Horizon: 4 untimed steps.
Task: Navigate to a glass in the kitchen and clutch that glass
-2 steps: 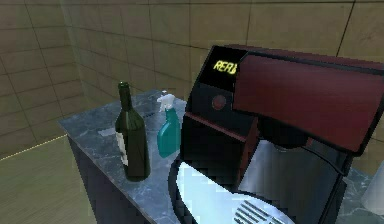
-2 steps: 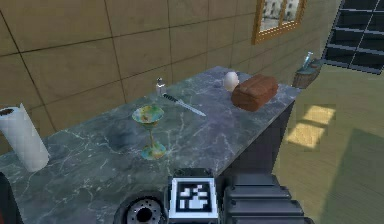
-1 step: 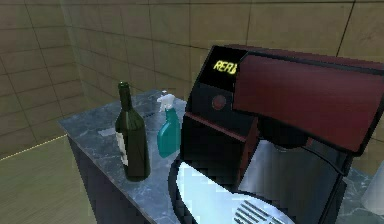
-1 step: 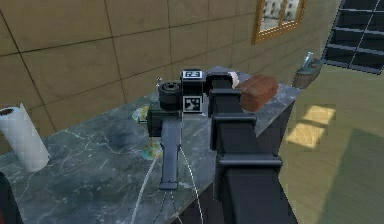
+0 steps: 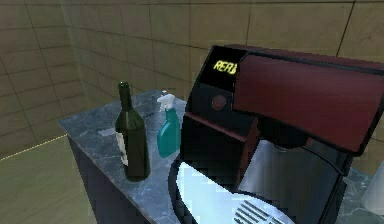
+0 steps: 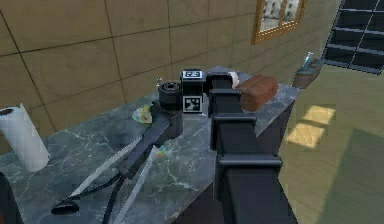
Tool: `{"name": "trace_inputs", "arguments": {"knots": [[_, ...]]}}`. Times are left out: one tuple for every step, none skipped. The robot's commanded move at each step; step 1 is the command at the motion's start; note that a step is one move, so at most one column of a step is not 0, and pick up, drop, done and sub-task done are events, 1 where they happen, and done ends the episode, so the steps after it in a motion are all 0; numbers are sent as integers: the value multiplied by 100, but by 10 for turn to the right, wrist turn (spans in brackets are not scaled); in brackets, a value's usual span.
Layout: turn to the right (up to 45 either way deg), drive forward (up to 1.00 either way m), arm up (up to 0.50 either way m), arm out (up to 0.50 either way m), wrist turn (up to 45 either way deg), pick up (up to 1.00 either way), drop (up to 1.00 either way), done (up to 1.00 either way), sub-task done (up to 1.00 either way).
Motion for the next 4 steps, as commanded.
{"name": "trace_inputs", "arguments": {"knots": [[0,0,0,0,450,0,0,0,0],[0,0,0,0,450,0,0,0,0],[0,0,0,0,150,0,0,0,0],[0,0,0,0,0,100,0,0,0]]}}
